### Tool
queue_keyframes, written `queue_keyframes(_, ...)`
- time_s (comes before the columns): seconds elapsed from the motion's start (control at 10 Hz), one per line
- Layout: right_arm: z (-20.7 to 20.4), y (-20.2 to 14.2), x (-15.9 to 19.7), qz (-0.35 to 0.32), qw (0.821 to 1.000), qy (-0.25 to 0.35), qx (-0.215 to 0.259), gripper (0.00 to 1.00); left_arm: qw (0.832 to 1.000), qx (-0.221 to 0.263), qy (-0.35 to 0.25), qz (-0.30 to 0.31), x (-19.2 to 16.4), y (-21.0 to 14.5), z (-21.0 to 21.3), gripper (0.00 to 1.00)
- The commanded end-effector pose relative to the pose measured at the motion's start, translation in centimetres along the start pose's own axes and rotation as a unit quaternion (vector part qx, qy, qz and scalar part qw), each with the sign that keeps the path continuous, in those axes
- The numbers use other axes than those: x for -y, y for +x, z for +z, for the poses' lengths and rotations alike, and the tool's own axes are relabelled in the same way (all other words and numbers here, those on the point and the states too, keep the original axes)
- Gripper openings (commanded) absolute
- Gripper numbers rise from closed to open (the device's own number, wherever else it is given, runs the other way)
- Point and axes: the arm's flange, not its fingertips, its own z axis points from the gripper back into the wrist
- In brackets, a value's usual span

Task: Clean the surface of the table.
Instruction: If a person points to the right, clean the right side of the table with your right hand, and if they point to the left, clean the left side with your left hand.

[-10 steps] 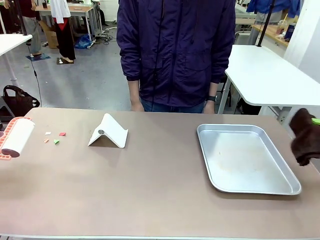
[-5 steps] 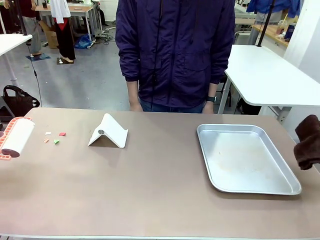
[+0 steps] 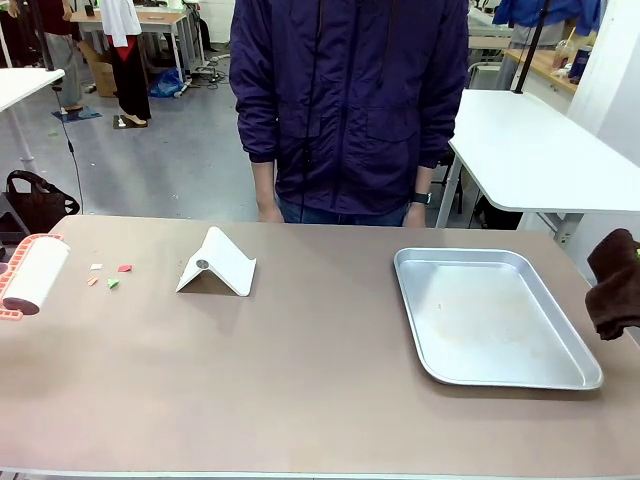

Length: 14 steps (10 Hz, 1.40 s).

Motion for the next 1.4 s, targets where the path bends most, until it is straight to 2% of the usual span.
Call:
queue_keyframes(0.0,-1.5,0.1,-0.5,0.001,1.0,-0.028,0.003,0.12,1.0,-0.001,-0.003,-0.001,0.2,-0.1,-0.1,0.04)
queue_keyframes(0.3,-9.1,0.9,-2.2,0.029,0.993,-0.113,0.024,0.12,1.0,-0.001,-0.003,-0.001,0.2,-0.1,-0.1,0.04)
queue_keyframes(0.5,-13.5,1.4,-2.1,0.037,0.982,-0.183,0.039,0.12,1.0,-0.001,-0.003,-0.001,0.2,-0.1,-0.1,0.04)
queue_keyframes(0.8,-20.1,1.6,-1.4,0.063,0.955,-0.28,0.079,0.12,1.0,-0.001,-0.003,-0.001,0.2,-0.1,-0.1,0.04)
queue_keyframes(1.0,-24.2,1.9,-0.1,0.077,0.946,-0.309,0.061,0.12,1.0,-0.001,-0.003,-0.001,0.2,-0.1,-0.1,0.04)
queue_keyframes(1.1,-26.2,2.3,0.9,0.072,0.943,-0.322,0.033,0.12,1.0,-0.001,-0.003,-0.001,0.2,-0.1,-0.1,0.04)
queue_keyframes(1.3,-28.8,2.9,2.3,0.057,0.939,-0.338,0.015,0.12,1.0,-0.001,-0.003,-0.001,0.2,-0.1,-0.1,0.04)
